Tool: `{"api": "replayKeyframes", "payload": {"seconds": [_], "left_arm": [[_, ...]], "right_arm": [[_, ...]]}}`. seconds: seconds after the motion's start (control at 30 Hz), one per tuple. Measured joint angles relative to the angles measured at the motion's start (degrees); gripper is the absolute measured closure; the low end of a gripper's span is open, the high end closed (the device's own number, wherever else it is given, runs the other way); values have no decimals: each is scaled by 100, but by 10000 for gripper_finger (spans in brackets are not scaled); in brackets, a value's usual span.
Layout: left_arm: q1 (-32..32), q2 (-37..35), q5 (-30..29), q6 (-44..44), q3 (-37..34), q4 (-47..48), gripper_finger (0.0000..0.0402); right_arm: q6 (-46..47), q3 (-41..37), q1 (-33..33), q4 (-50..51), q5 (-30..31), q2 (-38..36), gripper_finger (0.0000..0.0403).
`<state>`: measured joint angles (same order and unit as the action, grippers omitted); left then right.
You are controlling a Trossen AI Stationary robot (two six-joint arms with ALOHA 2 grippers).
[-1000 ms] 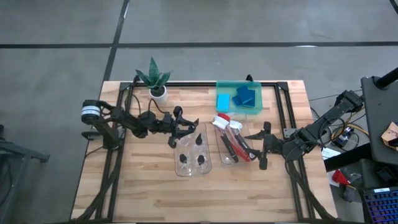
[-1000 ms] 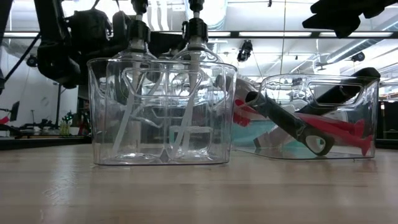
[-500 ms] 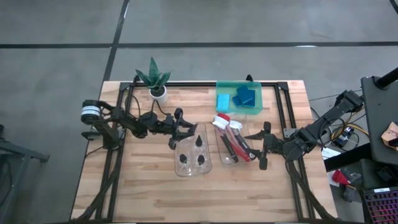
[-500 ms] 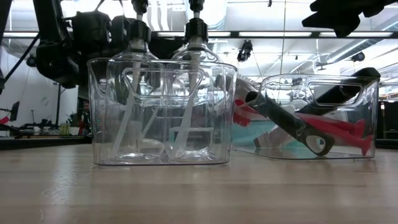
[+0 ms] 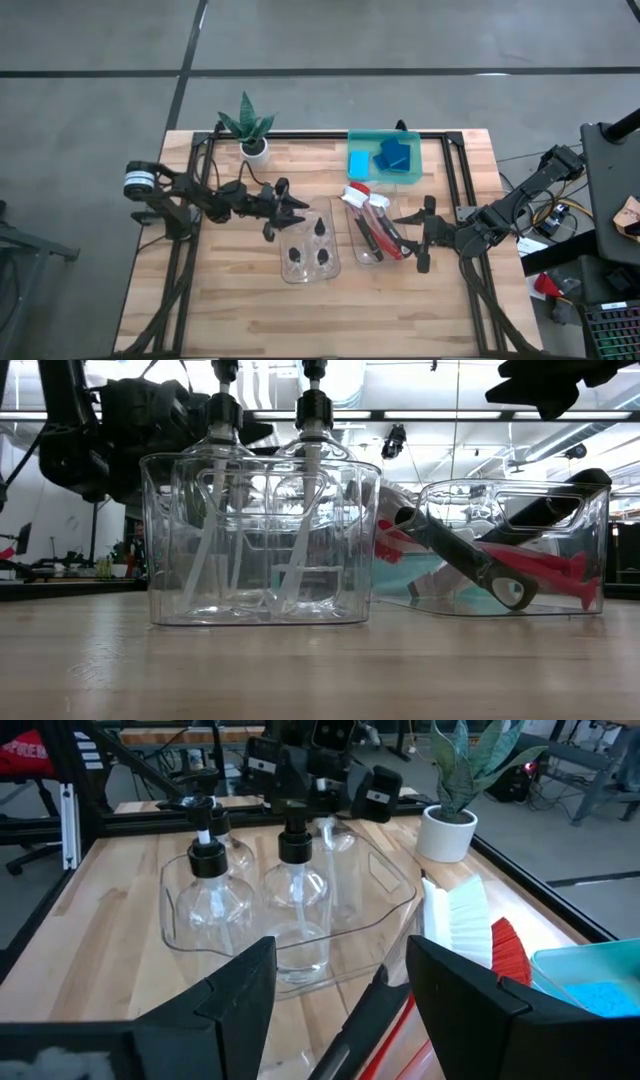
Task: Pick & Place Kitchen Sink Supplies
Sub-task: Put the transparent soap dispenser into the left transparent bin, then return to Home Position
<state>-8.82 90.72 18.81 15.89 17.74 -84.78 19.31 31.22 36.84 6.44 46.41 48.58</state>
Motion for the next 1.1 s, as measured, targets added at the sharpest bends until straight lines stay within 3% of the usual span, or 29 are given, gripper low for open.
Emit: {"api": "replayKeyframes", "payload": {"seconds": [0.27, 0.4, 0.63, 0.83, 0.97, 1.1], "left_arm": [[-9, -691, 21, 305, -129, 588, 207], [-19, -1094, -36, 210, -135, 1179, 181], [-19, -1848, -43, 51, -134, 1177, 145], [-22, -2582, -44, 28, -165, 1476, 150], [-26, -3162, -82, -18, -304, 2016, 171], [-26, -3762, -82, -76, -388, 2830, 234]], "right_arm": [[3, 0, 0, 6, 0, 0, 181], [11, 0, -2, -42, 1, 0, 181], [21, 0, 0, -130, 6, 0, 181], [17, 0, -16, -128, 519, -22, 185], [-110, -2, -15, -66, 559, -108, 227], [-577, -76, -136, -72, 41, -318, 326]]}}
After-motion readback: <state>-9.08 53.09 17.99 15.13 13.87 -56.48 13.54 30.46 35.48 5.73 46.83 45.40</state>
